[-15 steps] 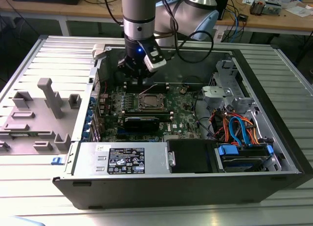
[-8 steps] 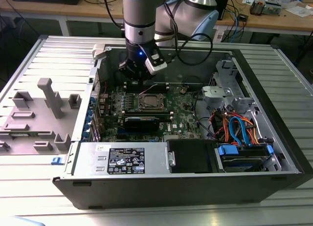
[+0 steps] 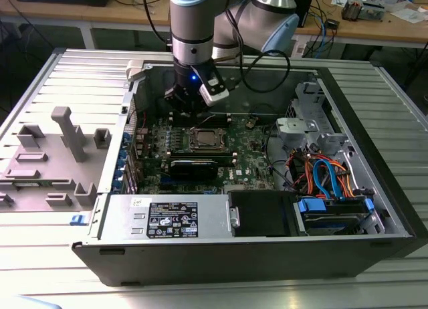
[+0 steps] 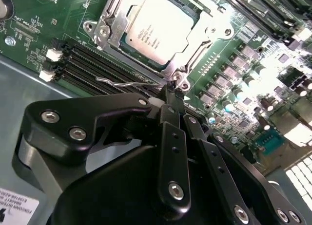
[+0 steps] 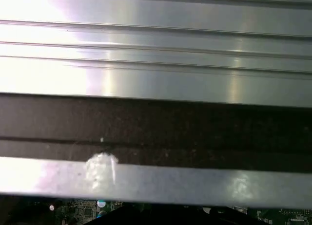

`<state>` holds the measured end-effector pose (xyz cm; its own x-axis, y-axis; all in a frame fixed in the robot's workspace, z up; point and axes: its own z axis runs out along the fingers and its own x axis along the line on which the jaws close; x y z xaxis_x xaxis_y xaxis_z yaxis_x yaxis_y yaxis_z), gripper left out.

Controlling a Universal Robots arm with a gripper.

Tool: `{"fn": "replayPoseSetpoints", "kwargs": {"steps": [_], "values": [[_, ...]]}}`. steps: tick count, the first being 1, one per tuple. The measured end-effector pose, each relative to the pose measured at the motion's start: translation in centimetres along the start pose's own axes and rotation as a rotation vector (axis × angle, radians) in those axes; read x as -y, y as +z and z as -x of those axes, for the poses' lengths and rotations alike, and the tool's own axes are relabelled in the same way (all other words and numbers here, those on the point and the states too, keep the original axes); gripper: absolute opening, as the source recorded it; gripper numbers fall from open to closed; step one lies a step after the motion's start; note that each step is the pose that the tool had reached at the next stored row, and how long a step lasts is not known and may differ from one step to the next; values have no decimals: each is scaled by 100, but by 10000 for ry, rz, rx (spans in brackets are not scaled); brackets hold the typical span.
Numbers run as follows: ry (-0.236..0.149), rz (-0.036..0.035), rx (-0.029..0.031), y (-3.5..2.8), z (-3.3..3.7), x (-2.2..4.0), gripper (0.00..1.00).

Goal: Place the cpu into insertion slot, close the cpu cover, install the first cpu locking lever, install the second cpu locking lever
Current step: 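Install the first cpu locking lever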

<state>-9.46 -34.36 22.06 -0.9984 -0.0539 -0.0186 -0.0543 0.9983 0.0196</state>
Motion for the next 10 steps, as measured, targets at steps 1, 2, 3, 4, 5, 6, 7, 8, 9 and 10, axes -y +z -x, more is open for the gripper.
{"fn": "replayPoseSetpoints", "kwargs": {"steps": [1,2,3,4,5,6,7,8,9,10], "values": [[-3,-18,-1,15,11,-3,11],[-6,-34,-1,27,23,-4,11],[-8,-42,-2,33,30,-4,11],[-10,-53,-3,45,45,-3,11],[-13,-59,-5,55,57,-3,11],[-16,-75,-6,65,69,-2,11],[-20,-95,-9,73,79,-2,11],[-26,-116,-12,87,96,0,11],[-28,-128,-14,95,110,0,11],[-30,-134,-15,100,123,1,11]]}}
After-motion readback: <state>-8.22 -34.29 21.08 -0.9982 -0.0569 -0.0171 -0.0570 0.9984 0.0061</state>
